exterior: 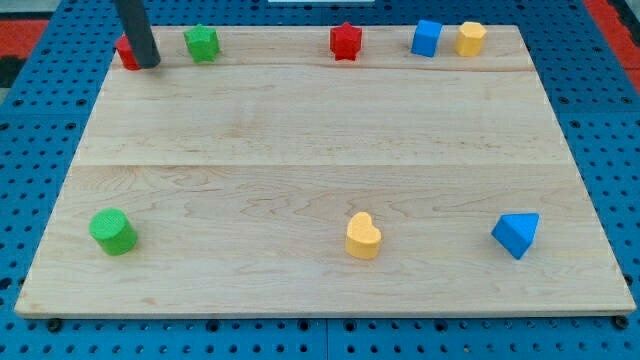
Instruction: Keep red circle on left side of green star
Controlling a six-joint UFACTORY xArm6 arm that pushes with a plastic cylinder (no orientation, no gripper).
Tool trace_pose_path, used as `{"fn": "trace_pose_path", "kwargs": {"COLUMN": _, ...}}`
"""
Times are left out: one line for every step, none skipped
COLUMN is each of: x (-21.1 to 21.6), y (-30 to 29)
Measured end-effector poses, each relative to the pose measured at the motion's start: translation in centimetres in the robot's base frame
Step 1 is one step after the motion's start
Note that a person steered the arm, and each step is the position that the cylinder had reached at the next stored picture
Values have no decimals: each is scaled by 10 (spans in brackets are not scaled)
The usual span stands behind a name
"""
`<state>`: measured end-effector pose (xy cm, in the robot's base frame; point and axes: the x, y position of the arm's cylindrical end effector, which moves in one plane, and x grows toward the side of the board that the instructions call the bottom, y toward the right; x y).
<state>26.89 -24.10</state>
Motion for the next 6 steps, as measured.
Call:
{"fn": "trace_pose_path", "kwargs": {"x": 38, "y": -1}}
{"fn": "trace_pose_path", "kwargs": {"x": 38, "y": -49}}
{"fn": "trace_pose_path", "kwargs": {"x": 36, "y": -64}}
{"fn": "trace_pose_path", "kwargs": {"x": 12, "y": -63}}
{"fn": "trace_pose_path", "kwargs": {"x": 7, "y": -63}}
{"fn": "trace_pose_path", "kwargs": {"x": 5, "y": -52}}
